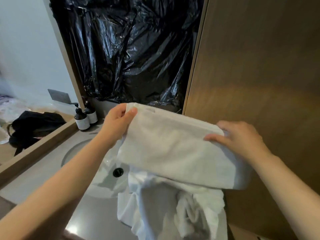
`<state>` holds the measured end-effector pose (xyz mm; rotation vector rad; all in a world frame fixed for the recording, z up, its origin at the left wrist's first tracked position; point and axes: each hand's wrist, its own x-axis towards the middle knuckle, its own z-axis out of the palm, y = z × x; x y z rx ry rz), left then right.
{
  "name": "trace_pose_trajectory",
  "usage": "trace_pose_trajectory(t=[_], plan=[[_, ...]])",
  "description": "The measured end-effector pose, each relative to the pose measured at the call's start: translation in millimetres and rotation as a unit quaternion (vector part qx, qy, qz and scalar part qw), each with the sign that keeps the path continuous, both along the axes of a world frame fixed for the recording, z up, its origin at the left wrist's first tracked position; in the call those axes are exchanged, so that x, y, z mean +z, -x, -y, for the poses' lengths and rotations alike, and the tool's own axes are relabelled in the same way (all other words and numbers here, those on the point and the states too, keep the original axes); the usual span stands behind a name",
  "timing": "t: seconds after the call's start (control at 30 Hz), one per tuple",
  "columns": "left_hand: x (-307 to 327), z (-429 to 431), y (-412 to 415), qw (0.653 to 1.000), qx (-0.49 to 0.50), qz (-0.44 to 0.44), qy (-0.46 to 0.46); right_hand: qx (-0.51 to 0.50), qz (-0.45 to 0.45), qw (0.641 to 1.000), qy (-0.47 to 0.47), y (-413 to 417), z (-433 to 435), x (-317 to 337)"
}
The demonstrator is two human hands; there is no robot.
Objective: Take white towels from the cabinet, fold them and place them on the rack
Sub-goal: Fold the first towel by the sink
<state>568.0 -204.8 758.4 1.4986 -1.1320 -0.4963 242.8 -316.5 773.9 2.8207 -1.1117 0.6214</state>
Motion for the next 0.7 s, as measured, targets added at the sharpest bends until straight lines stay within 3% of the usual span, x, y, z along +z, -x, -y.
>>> trace_pose_trajectory(t=[0.1,0.2,0.27,0.47,0.7], plan=[[26.3,-2.5,-2.9,0.997,0.017,-0.008,0.072,0.008,0.038,0.995,0.091,0.2,-3.9,31.6],[28.6,-19.1,-5.0,0.995,0.011,0.045,0.091,0.006,0.045,0.99,0.134,2.6,-11.9,25.6],[8.7,-36.3,-4.9,0.995,-0.001,0.081,0.064,-0.004,0.043,0.993,0.107,6.7,-23.9,3.7],[-78.6,-101.8,-7.6,0.994,-0.046,0.082,-0.051,-0.074,0.055,0.996,-0.002,14.1,-92.1,-80.4],[-112.3,-146.9,-16.0,0.946,-0.133,0.289,-0.061,-0.19,0.159,0.96,-0.132,9.5,-141.2,-124.3]])
